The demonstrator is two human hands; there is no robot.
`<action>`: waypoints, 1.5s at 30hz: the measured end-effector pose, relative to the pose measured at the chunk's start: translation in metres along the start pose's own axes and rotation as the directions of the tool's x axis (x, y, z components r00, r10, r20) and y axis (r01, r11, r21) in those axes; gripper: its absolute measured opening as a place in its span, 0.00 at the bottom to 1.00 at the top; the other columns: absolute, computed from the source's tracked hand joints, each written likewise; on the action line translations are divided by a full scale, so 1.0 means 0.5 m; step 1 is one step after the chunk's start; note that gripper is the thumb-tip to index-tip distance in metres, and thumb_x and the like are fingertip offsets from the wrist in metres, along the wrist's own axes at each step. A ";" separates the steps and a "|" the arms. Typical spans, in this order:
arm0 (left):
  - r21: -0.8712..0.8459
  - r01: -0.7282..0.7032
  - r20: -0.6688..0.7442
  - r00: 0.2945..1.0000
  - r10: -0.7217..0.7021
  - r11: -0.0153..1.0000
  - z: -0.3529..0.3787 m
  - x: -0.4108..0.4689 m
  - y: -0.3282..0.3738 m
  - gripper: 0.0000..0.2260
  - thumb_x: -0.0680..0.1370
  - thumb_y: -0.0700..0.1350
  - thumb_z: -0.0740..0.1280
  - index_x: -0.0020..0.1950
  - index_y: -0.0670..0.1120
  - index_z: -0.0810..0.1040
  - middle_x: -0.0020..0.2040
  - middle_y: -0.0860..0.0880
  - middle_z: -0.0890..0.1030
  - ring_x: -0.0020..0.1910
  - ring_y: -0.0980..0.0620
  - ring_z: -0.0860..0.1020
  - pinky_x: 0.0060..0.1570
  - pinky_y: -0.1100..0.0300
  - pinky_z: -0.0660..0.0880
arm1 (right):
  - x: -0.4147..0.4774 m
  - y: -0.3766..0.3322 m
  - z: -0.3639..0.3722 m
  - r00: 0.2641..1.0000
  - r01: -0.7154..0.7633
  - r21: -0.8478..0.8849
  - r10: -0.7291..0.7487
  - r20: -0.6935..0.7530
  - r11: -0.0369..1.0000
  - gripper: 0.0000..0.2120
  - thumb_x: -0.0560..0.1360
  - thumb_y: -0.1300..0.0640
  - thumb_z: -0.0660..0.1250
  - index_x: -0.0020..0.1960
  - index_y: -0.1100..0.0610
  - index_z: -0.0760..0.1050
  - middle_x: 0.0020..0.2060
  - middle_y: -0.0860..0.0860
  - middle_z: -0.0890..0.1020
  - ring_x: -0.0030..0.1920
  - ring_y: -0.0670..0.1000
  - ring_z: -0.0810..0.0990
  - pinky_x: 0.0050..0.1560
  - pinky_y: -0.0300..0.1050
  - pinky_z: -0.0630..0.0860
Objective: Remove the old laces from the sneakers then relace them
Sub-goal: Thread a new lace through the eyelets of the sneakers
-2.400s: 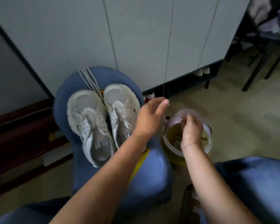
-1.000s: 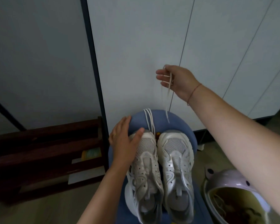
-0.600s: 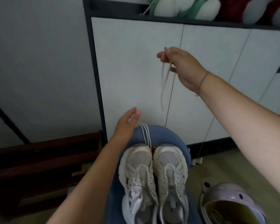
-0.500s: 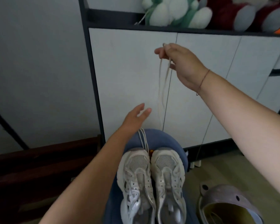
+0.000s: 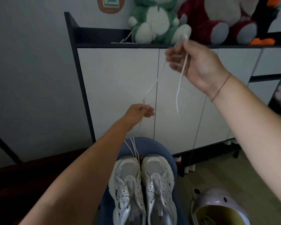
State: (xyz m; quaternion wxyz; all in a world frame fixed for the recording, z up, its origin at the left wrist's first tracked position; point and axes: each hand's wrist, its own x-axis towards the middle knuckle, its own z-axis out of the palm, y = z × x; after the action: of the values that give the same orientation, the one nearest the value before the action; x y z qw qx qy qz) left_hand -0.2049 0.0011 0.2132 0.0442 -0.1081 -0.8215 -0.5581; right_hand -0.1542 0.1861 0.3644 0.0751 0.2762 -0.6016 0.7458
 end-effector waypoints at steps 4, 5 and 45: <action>-0.050 -0.058 -0.050 0.997 0.055 0.997 -0.031 0.019 0.069 0.12 0.84 0.47 0.60 0.53 0.44 0.82 0.48 0.45 0.85 0.44 0.52 0.82 0.47 0.59 0.73 | -0.052 0.110 -0.002 0.950 -0.312 -0.053 0.312 -0.016 0.948 0.15 0.82 0.59 0.54 0.40 0.59 0.73 0.34 0.55 0.78 0.29 0.48 0.77 0.34 0.43 0.77; -0.058 -0.071 -0.053 0.996 0.068 0.996 -0.036 0.021 0.085 0.12 0.84 0.47 0.60 0.53 0.44 0.81 0.47 0.46 0.85 0.44 0.53 0.82 0.47 0.59 0.73 | -0.062 0.143 0.001 0.927 -0.375 -0.098 0.374 -0.035 0.922 0.14 0.82 0.60 0.55 0.40 0.60 0.73 0.33 0.55 0.76 0.26 0.46 0.74 0.30 0.40 0.73; 0.205 0.100 0.110 0.986 -0.125 0.974 -0.010 -0.058 -0.190 0.15 0.81 0.45 0.65 0.66 0.41 0.78 0.63 0.45 0.79 0.61 0.51 0.76 0.59 0.66 0.69 | 0.031 0.200 0.018 0.955 -0.167 0.234 0.216 -0.203 0.958 0.17 0.83 0.53 0.52 0.42 0.59 0.73 0.22 0.48 0.73 0.23 0.45 0.71 0.26 0.36 0.70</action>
State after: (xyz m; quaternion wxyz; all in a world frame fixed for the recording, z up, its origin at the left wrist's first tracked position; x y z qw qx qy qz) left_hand -0.1984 -0.0407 0.1231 -0.0274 -0.0905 -0.8790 -0.4673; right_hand -0.2090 0.1478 0.2875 0.0403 0.1358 -0.5294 0.8365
